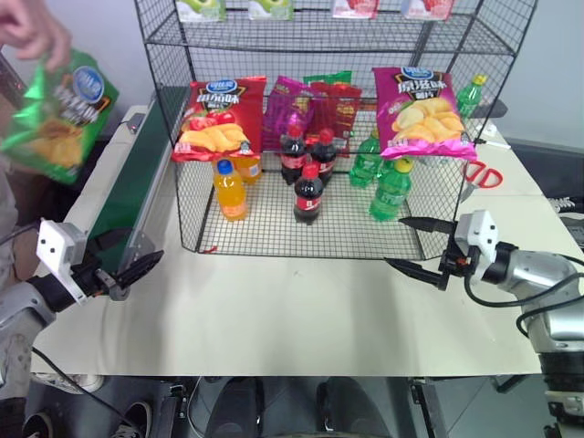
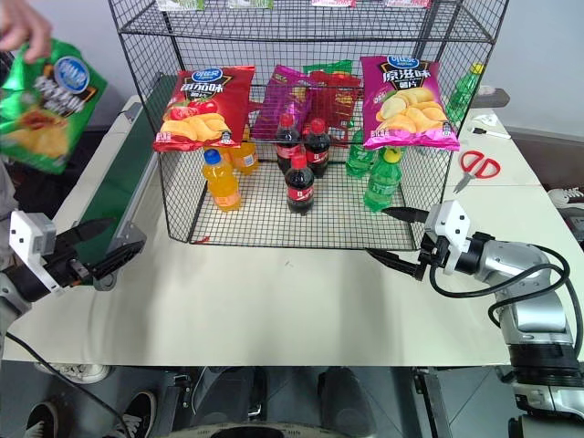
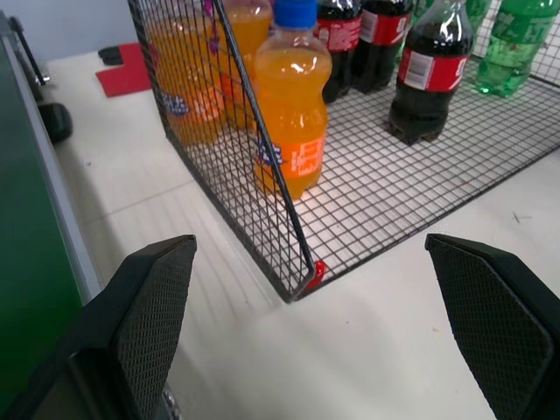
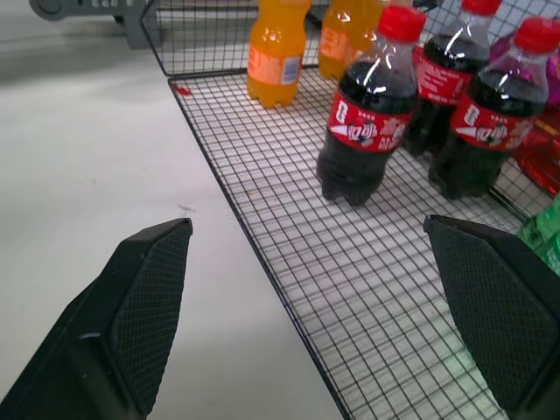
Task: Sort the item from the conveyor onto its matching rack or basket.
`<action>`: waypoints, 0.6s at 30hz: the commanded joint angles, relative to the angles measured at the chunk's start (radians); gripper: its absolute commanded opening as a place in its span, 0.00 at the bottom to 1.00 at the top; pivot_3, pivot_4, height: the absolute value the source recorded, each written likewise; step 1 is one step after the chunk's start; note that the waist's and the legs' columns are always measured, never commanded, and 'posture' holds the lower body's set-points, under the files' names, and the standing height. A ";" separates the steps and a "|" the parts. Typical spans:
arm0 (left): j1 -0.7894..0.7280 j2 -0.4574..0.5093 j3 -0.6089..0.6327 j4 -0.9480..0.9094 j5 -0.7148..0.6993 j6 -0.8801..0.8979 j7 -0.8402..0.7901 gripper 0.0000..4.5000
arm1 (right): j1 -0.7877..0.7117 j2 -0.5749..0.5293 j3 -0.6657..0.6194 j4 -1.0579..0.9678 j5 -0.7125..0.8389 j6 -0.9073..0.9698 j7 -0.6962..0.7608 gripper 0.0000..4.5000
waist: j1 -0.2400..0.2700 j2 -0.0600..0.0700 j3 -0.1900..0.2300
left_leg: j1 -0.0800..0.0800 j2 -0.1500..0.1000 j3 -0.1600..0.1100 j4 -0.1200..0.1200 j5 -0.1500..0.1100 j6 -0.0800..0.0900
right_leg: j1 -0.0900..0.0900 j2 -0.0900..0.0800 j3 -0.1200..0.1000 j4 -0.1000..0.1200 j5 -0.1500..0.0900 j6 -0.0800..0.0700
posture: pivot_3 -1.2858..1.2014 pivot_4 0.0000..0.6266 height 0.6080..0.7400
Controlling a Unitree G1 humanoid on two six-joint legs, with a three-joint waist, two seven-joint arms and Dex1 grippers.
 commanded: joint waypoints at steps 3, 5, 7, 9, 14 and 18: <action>0.047 0.010 0.026 -0.043 -0.028 -0.031 -0.073 1.00 | -0.024 0.000 0.010 -0.050 0.026 0.016 0.017 0.98 | 0.001 0.000 0.000 | 0.000 0.000 0.000 0.000 0.000 0.000 | 0.000 0.000 0.000 0.000 0.000 0.000 | 0.52 0.24 0.99; 0.053 0.006 0.034 -0.045 -0.037 -0.024 -0.072 1.00 | -0.020 0.000 0.013 -0.064 0.037 0.029 0.025 0.98 | 0.001 0.000 0.000 | 0.000 0.000 0.000 0.000 0.000 0.000 | 0.000 0.000 0.000 -0.001 0.000 0.000 | 0.52 0.24 0.99; 0.058 0.005 0.038 -0.041 -0.025 -0.034 -0.060 1.00 | -0.004 -0.016 0.019 -0.107 0.077 0.085 0.051 0.98 | 0.003 0.000 0.000 | 0.000 0.000 0.000 0.000 0.000 0.000 | 0.000 -0.001 0.000 -0.001 0.000 0.000 | 0.52 0.24 0.99; 0.059 0.005 0.037 -0.036 -0.018 -0.055 -0.067 1.00 | -0.005 -0.015 0.024 -0.122 0.085 0.104 0.054 0.98 | 0.003 0.000 0.000 | 0.000 0.000 0.000 0.000 0.000 0.000 | 0.000 -0.001 0.000 -0.001 0.000 0.000 | 0.52 0.24 0.99; 0.056 0.011 0.024 -0.026 0.009 -0.073 -0.043 1.00 | -0.024 0.000 0.027 -0.107 0.063 0.085 0.039 0.98 | 0.002 0.000 0.000 | 0.000 0.000 0.000 -0.001 0.000 0.000 | 0.000 -0.001 0.000 -0.001 0.000 0.000 | 0.52 0.24 0.99; 0.057 0.008 0.028 -0.026 0.011 -0.079 -0.047 1.00 | -0.026 0.000 0.028 -0.099 0.061 0.076 0.040 0.98 | 0.002 0.000 0.000 | 0.000 0.000 0.000 -0.001 0.000 0.000 | 0.000 -0.001 0.000 -0.001 0.000 0.000 | 0.52 0.24 0.99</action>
